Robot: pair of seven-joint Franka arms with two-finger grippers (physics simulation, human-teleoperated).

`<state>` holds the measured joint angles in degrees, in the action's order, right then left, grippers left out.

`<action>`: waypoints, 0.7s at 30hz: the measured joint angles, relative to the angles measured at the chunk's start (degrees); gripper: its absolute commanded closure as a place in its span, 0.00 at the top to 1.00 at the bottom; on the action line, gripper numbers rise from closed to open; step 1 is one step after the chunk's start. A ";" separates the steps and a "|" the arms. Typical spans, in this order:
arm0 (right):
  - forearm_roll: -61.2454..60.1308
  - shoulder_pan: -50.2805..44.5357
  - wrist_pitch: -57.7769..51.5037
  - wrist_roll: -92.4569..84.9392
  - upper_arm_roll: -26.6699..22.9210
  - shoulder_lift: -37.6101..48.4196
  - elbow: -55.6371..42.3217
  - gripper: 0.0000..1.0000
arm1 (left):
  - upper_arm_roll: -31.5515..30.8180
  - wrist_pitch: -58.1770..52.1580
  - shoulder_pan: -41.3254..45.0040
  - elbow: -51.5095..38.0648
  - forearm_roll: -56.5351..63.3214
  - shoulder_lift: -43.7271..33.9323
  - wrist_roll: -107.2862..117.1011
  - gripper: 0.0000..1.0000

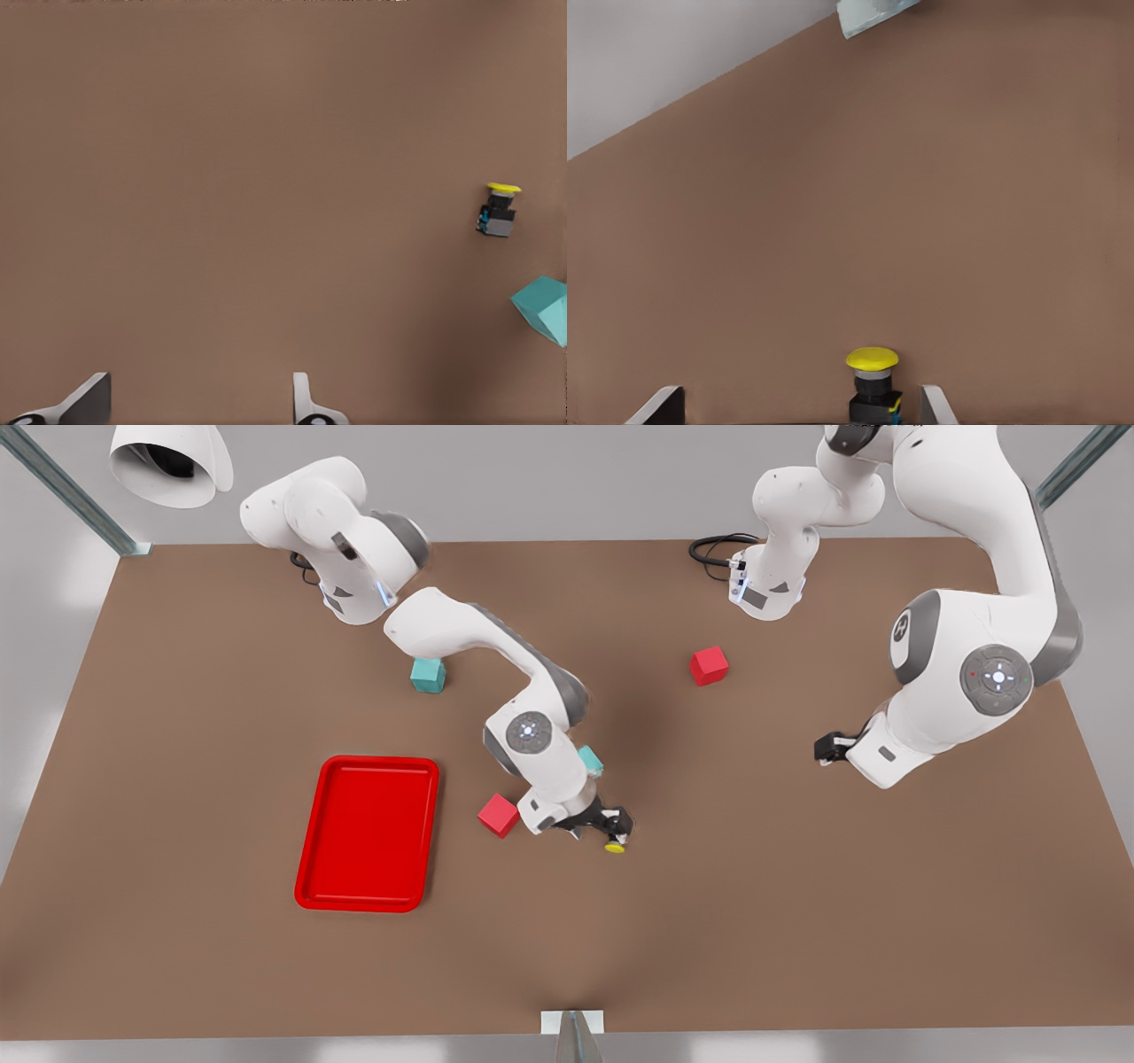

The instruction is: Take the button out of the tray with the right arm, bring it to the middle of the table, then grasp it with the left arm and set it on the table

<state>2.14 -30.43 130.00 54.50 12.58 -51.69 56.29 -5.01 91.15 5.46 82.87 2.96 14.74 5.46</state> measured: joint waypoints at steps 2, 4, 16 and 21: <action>-0.27 12.22 -5.38 -0.77 3.48 19.03 21.23 1.00 | -0.02 0.56 5.44 -5.30 -0.15 4.44 0.60 1.00; -0.44 26.93 -11.86 -3.52 4.46 30.41 30.85 1.00 | -0.07 1.29 12.88 -10.03 -0.20 8.96 2.58 1.00; -3.13 31.82 -41.19 -28.01 -10.77 45.30 27.04 1.00 | 0.59 12.30 27.04 -13.53 7.24 25.16 23.13 1.00; -3.23 32.29 -44.63 -35.45 -10.34 44.68 26.11 1.00 | 0.60 18.87 27.04 -13.79 8.98 29.95 29.93 1.00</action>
<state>-1.08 1.86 85.37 19.06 2.24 -7.00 82.39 -4.41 110.02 32.50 69.08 11.93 44.69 35.39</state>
